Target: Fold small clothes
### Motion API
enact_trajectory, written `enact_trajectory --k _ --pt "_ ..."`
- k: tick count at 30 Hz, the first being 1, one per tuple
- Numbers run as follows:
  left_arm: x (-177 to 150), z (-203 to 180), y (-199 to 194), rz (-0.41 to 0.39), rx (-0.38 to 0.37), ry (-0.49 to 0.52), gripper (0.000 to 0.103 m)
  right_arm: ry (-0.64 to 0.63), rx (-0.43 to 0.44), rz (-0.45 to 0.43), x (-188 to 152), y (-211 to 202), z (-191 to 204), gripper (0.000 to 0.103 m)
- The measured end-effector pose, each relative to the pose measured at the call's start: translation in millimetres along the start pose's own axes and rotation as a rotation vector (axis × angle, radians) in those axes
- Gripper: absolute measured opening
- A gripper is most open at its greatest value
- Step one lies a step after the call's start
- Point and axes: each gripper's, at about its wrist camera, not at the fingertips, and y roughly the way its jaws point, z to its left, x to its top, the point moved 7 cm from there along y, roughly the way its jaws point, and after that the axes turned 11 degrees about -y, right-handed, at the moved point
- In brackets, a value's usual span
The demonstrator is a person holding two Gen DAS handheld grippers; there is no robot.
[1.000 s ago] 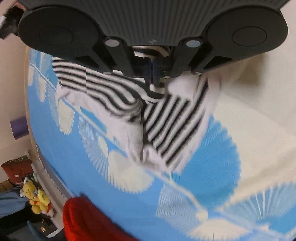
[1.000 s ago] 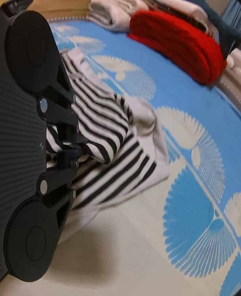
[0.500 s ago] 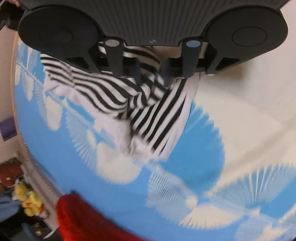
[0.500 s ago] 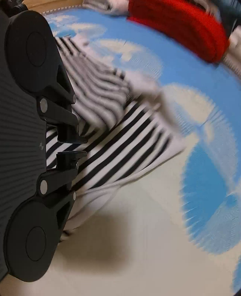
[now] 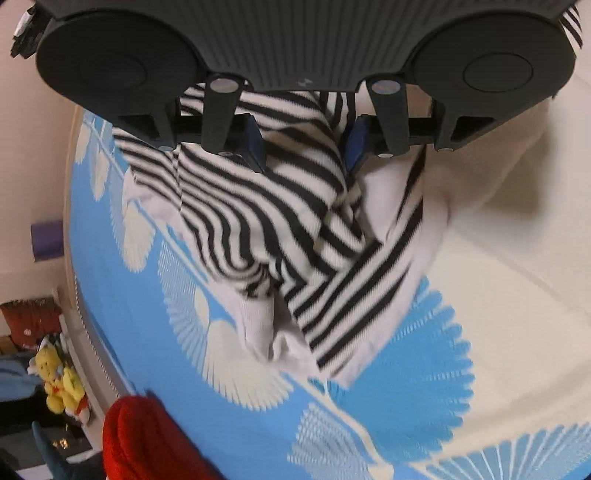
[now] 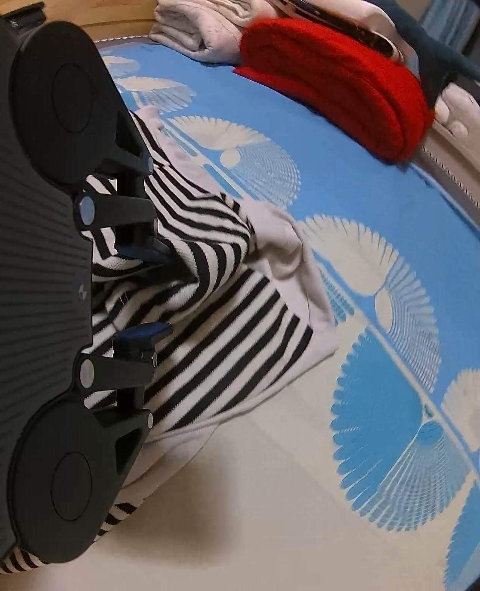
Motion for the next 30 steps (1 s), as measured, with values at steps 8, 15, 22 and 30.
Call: enact_trajectory --k 8,15,22,30 --pt "-4.9 -10.0 -9.1 -0.011 -0.03 0.039 0.05 0.08 -0.061 -0.109 0.1 -18.6 -5.5 0.037" --pt "-3.3 -6.6 -10.3 -0.01 0.001 0.07 0.037 0.027 0.01 -0.073 -0.3 -14.7 6.4 0.039" --pt "-3.0 -27.8 -35.1 -0.068 -0.042 0.17 0.001 -0.018 0.04 0.021 -12.4 11.4 13.7 0.001" --pt "-4.7 -31.2 -59.7 -0.057 -0.084 0.184 0.002 0.229 0.252 -0.062 5.9 -29.5 3.4 0.001"
